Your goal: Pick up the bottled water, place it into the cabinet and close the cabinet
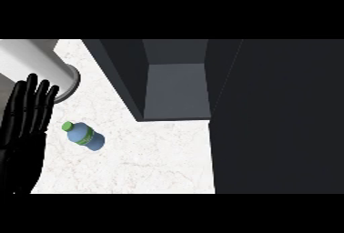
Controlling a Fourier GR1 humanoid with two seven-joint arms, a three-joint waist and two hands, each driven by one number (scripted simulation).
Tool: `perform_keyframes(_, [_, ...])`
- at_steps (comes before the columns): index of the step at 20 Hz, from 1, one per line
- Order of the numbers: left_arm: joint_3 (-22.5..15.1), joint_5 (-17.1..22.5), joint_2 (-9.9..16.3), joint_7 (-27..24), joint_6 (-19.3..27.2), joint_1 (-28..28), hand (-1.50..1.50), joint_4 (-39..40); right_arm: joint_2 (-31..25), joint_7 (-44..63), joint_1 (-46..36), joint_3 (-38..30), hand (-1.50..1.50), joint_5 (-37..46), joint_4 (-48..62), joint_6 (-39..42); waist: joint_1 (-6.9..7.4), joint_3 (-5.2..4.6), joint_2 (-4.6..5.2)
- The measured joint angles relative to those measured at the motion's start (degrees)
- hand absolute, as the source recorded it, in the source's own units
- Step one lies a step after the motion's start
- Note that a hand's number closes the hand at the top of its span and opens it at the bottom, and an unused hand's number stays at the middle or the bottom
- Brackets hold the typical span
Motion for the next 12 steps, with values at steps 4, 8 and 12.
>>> perform_keyframes(4, [1.0,6.6,2.7,-1.7,-6.3,0.2,-1.5,-0.8,-0.4,-1.9,2.2,0.7,-1.5,-0.2,-1.1,1.6,0.54,-0.62,0.78])
perform_keyframes(8, [0.0,15.6,3.6,0.9,-12.1,2.4,-1.5,2.6,1.2,1.0,5.6,3.4,-1.5,-4.8,-1.9,3.7,0.5,-0.84,1.45])
perform_keyframes(12, [1.0,25.2,4.6,7.9,-14.4,6.0,-1.5,5.1,3.2,6.0,10.5,6.1,-1.5,-11.8,-3.1,5.5,0.63,-0.9,1.37])
